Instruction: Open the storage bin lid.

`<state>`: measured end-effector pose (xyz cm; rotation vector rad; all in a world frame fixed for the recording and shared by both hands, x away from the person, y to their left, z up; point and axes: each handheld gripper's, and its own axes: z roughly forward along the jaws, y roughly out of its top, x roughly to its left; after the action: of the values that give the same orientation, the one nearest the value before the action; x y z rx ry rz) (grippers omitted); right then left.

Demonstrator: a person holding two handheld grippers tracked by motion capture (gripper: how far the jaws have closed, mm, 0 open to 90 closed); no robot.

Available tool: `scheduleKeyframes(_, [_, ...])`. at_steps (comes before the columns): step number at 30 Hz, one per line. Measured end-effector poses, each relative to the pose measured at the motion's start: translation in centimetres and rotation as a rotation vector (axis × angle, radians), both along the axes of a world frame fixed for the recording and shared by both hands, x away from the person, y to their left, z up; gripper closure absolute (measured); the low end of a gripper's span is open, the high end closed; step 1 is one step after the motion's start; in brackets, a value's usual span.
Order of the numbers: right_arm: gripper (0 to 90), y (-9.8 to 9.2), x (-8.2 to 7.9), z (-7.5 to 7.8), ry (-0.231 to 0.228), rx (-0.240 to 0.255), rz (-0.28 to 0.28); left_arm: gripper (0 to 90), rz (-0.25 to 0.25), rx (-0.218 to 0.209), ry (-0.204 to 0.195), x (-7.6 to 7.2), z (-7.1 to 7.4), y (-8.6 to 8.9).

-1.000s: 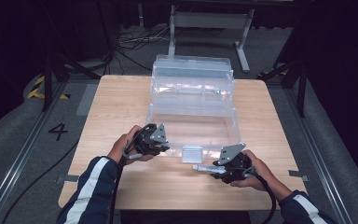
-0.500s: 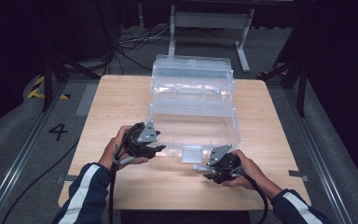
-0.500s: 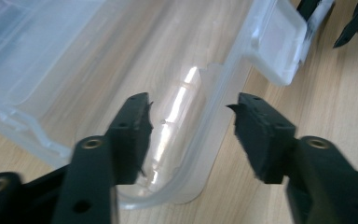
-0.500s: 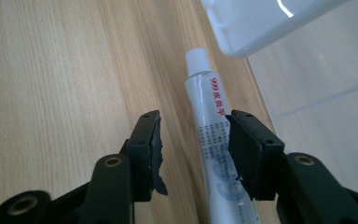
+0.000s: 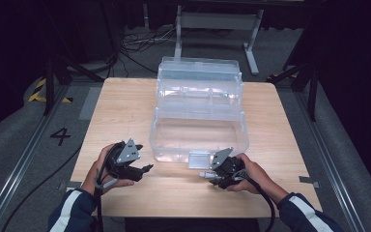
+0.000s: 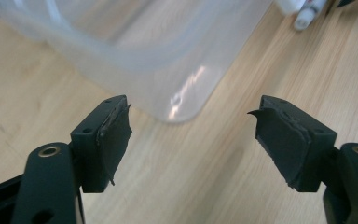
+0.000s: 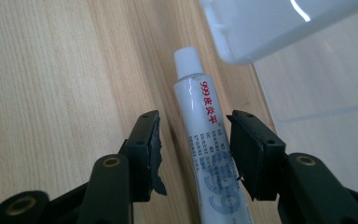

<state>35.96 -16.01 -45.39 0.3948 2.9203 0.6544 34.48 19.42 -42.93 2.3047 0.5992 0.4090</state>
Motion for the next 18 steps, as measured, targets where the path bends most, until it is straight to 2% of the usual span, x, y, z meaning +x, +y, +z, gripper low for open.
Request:
scheduleKeyframes(1, [54.3,0.2,0.1,0.0,0.008,-0.003,-0.004,25.6,0.008,0.009,0.019,0.0,-0.9,0.4])
scheduleKeyframes(2, [54.3,0.2,0.1,0.0,0.008,-0.003,-0.004,25.3,0.008,0.009,0.019,0.0,-0.9,0.4])
scheduleKeyframes(3, [54.4,0.3,0.1,-0.2,0.009,-0.012,-0.003,24.9,0.013,0.024,0.050,0.1,-2.0,0.7])
scheduleKeyframes(4, [54.4,0.4,0.1,-0.2,0.011,-0.018,-0.004,23.6,0.028,0.049,0.051,0.2,-2.6,0.8])
scheduleKeyframes(5, [54.4,0.4,0.1,-0.2,0.011,-0.018,-0.004,23.3,0.028,0.049,0.051,0.2,-2.6,0.8])
scheduleKeyframes(6, [55.1,0.5,0.2,-0.3,0.014,-0.035,0.008,23.8,0.041,0.051,0.058,0.3,-3.5,0.9])
scheduleKeyframes(7, [55.8,0.6,0.2,-0.4,0.014,-0.032,0.018,24.6,0.039,0.057,0.059,0.3,-3.9,0.9])
scheduleKeyframes(8, [56.7,0.6,0.1,-0.3,0.018,-0.041,0.017,25.0,0.035,0.093,0.053,0.3,-4.5,0.8])
scheduleKeyframes(9, [56.7,0.6,0.1,-0.3,0.018,-0.041,0.017,24.6,0.035,0.093,0.053,0.3,-4.5,0.8])
scheduleKeyframes(10, [57.1,0.7,0.1,-0.4,0.024,-0.049,0.016,24.6,0.034,0.096,0.070,0.4,-4.8,0.7])
scheduleKeyframes(11, [57.7,0.8,0.0,-0.4,0.029,-0.050,0.016,24.5,0.032,0.086,0.089,0.4,-5.1,0.7])
scheduleKeyframes(15, [62.5,1.0,-0.1,-0.2,0.051,-0.076,0.020,23.0,0.014,0.061,0.103,0.4,-5.4,0.5])
scheduleKeyframes(18, [64.5,1.3,0.0,-0.1,0.058,-0.104,0.039,20.5,0.012,0.009,0.159,0.8,-5.8,0.8])
